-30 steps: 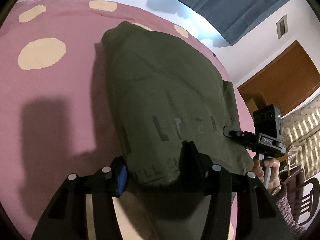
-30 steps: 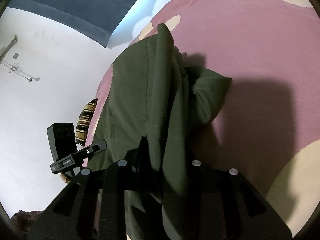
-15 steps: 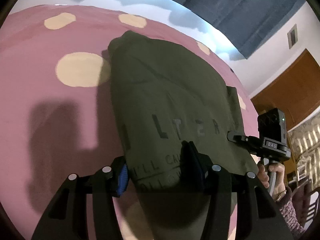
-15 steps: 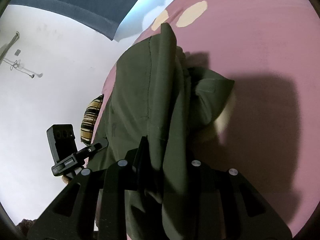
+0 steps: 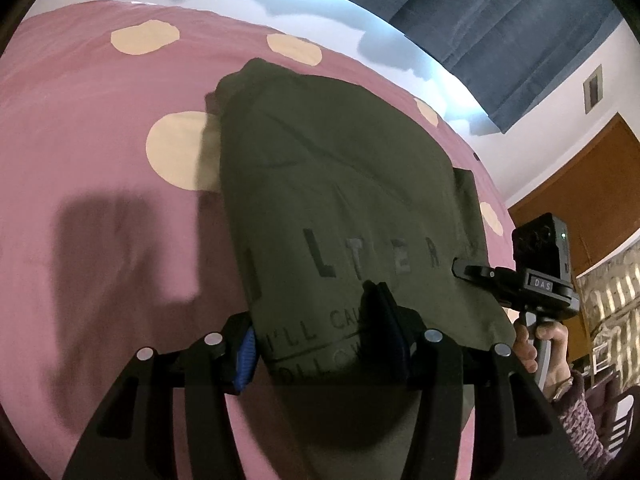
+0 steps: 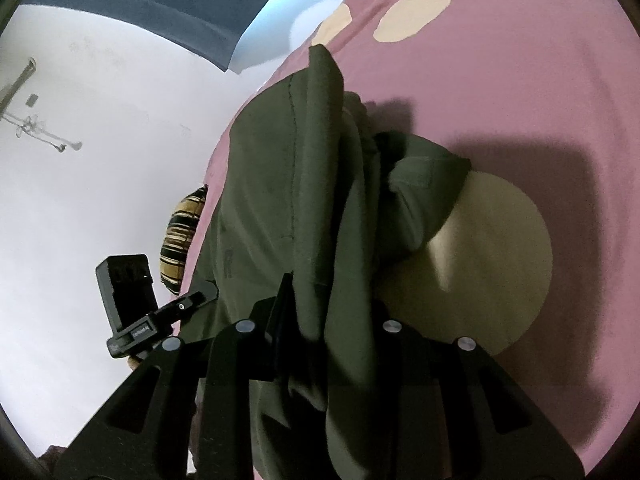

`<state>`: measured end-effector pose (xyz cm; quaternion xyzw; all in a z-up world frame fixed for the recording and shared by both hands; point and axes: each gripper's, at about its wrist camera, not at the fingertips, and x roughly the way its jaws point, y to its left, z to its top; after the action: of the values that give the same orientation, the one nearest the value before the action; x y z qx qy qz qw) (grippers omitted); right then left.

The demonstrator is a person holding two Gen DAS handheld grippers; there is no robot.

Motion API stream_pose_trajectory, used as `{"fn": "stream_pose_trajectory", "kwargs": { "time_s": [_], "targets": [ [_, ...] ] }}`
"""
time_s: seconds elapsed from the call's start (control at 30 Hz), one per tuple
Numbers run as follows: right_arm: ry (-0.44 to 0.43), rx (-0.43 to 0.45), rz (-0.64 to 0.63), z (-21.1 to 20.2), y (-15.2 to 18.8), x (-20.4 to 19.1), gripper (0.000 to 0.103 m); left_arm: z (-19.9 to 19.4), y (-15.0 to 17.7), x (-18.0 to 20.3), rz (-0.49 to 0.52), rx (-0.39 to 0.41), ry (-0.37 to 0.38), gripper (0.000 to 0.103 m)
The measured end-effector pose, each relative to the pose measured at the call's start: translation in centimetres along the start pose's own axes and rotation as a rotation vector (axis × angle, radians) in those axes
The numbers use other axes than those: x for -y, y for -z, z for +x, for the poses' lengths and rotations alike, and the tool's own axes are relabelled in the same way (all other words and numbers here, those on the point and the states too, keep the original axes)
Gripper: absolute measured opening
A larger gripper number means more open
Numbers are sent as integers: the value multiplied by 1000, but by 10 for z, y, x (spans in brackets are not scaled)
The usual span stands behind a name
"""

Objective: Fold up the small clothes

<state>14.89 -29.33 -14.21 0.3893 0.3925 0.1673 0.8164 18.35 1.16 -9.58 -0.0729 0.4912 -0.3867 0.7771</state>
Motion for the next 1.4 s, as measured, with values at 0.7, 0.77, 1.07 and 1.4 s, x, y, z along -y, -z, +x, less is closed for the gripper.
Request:
{"fn": "stream_pose_trajectory", "kwargs": {
  "time_s": [0.7, 0.77, 1.07, 1.4],
  "targets": [
    [-2, 40, 31, 4, 10, -17, 25, 1, -5, 1, 3, -15, 17, 53],
    [-13, 42, 46, 5, 13, -12, 25, 3, -5, -1, 1, -19, 20, 53],
    [-23, 51, 80, -13, 22, -8, 61, -3, 5, -13, -39, -9, 88, 76],
    [27, 47, 76, -43, 68, -3, 78, -4, 45, -20, -41, -61, 125, 82]
  ]
}}
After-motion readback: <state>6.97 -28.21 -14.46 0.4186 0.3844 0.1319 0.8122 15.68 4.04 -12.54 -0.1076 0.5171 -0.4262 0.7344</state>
